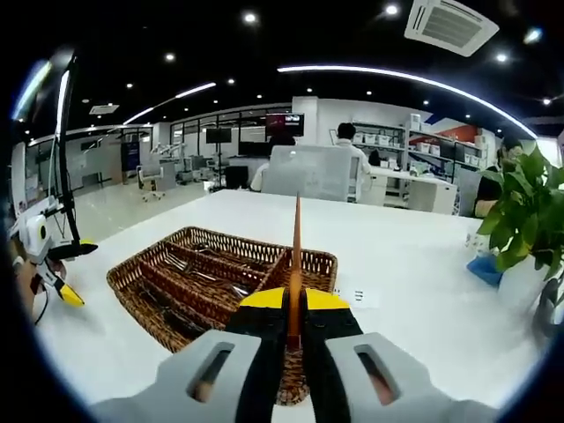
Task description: Arrange the knives, forks, and spoons in their matching storage slots by inserting each utensil handle-first until every utensil is classified and aligned in the correct compartment
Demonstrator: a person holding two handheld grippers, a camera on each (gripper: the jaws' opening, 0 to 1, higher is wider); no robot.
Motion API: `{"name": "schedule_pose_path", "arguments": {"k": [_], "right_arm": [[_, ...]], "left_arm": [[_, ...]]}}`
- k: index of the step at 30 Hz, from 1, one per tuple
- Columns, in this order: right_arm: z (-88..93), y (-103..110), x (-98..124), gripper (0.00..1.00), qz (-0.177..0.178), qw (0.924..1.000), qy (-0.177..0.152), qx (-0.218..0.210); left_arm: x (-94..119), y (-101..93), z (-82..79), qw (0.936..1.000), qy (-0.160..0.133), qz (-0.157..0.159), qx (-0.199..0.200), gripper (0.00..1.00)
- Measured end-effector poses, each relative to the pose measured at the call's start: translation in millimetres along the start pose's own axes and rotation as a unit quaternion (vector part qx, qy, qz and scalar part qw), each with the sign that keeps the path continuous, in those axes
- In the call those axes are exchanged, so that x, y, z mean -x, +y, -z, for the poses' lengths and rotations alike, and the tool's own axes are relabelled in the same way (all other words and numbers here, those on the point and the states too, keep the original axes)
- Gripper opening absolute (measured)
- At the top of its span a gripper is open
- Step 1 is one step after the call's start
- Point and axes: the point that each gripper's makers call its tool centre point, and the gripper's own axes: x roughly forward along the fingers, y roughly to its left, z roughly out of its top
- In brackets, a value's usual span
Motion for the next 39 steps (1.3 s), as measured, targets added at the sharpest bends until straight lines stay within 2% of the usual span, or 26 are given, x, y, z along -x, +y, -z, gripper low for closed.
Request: {"name": "schedule_pose_path", "arguments": {"k": [7, 20, 29, 32, 39], "right_arm": [[-0.1, 1.9, 0.2, 0.03, 0.000, 1.0000, 0.003, -0.001], [32.9, 0.5, -10.9, 0.03, 0.006, 0.9993, 0.037, 0.000], [60.2, 5.3, -21.2, 0.03, 0.004, 0.9960, 0.087, 0.018], [70.9, 5.9, -21.9, 0.03, 0.005, 0.9930, 0.116, 0.021], [78.1, 10.1, -25.5, 0.03, 0.005, 0.9888, 0.143, 0.043]], "left_arm": [[1.7, 2.1, -0.8, 1.0000, -0.002, -0.003, 0.002, 1.00], [1.8, 1.0, -2.1, 1.0000, -0.004, 0.000, 0.004, 1.00], [2.6, 1.8, -3.2, 1.0000, -0.005, -0.002, 0.004, 1.00], [2.6, 1.3, -3.6, 1.0000, -0.005, -0.001, 0.003, 1.00], [3.0, 2.7, -4.7, 1.0000, -0.007, -0.002, 0.003, 1.00]]}}
